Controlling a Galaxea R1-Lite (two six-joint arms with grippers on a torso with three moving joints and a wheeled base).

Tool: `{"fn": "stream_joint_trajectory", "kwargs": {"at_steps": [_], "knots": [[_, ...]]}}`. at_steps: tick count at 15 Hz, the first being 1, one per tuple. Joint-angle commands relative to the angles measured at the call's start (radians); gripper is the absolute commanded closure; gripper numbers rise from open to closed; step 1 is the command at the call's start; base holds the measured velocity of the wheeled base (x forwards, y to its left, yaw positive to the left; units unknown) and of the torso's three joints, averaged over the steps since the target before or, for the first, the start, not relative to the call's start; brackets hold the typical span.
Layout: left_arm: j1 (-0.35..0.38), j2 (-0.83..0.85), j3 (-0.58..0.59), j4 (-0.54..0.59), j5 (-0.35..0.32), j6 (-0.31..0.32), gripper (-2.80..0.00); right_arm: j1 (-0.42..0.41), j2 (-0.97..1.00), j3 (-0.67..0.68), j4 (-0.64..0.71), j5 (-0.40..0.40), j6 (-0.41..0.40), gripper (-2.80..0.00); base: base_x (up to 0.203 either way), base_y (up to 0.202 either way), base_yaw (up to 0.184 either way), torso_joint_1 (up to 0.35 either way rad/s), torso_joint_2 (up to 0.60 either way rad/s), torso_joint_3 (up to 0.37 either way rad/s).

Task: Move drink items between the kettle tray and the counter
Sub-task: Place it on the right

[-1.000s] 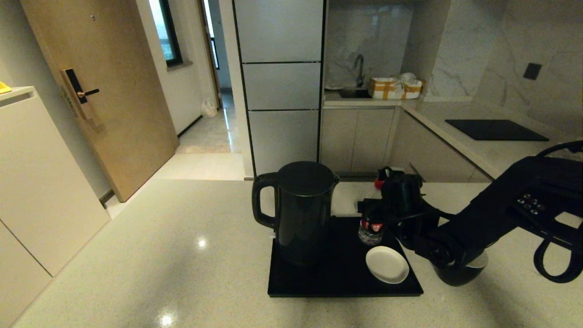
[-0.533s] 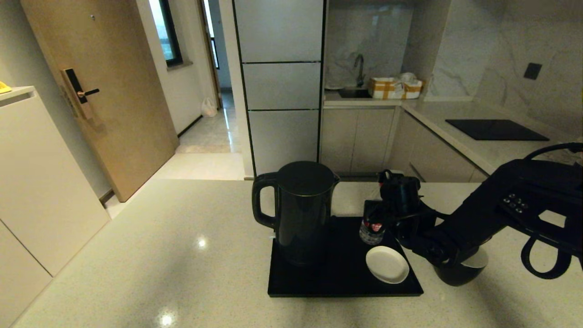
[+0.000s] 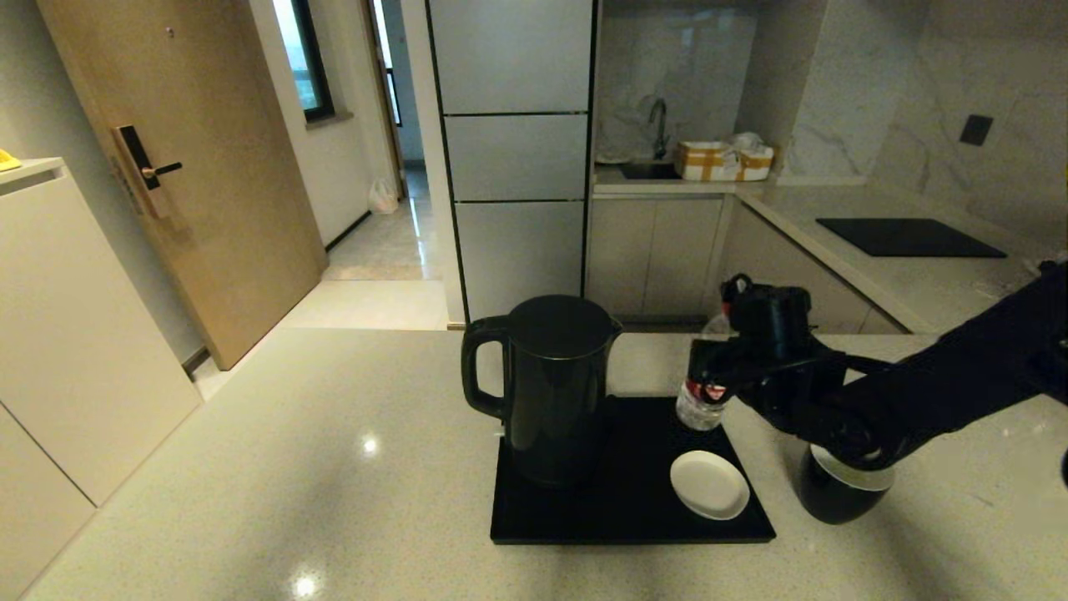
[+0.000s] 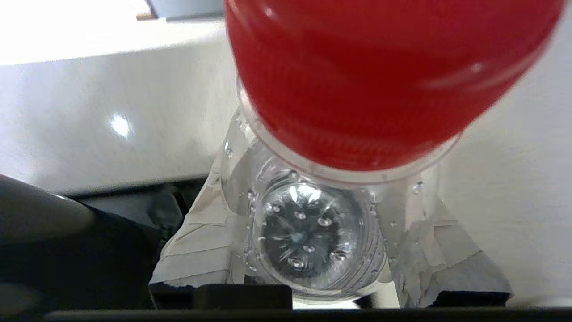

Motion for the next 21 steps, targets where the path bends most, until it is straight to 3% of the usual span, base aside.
{"fn": "stream_joint_trajectory", "kwargs": {"at_steps": [1,5,11,14,21], "knots": [[0.0,0.0,0.0,0.0,-0.001,0.0,0.0,-0.046,-0.199,0.002,0.088,-0.03,0.0,0.0,0.0,0.0,0.0,0.0,0.0,0.0],[0.0,0.001,0.0,0.0,-0.001,0.0,0.0,-0.326,-0.276,0.013,0.164,-0.057,-0.022,0.0,0.0,0.0,0.0,0.0,0.0,0.0],[0.0,0.0,0.0,0.0,0.001,0.0,0.0,-0.614,-0.291,0.046,0.166,-0.005,-0.053,0.0,0.0,0.0,0.0,0.0,0.0,0.0],[0.0,0.0,0.0,0.0,-0.001,0.0,0.0,-0.693,-0.252,0.143,0.137,0.097,-0.043,0.0,0.0,0.0,0.0,0.0,0.0,0.0],[0.0,0.0,0.0,0.0,-0.001,0.0,0.0,-0.746,-0.02,0.188,-0.087,0.122,-0.056,0.0,0.0,0.0,0.0,0.0,0.0,0.0]]}}
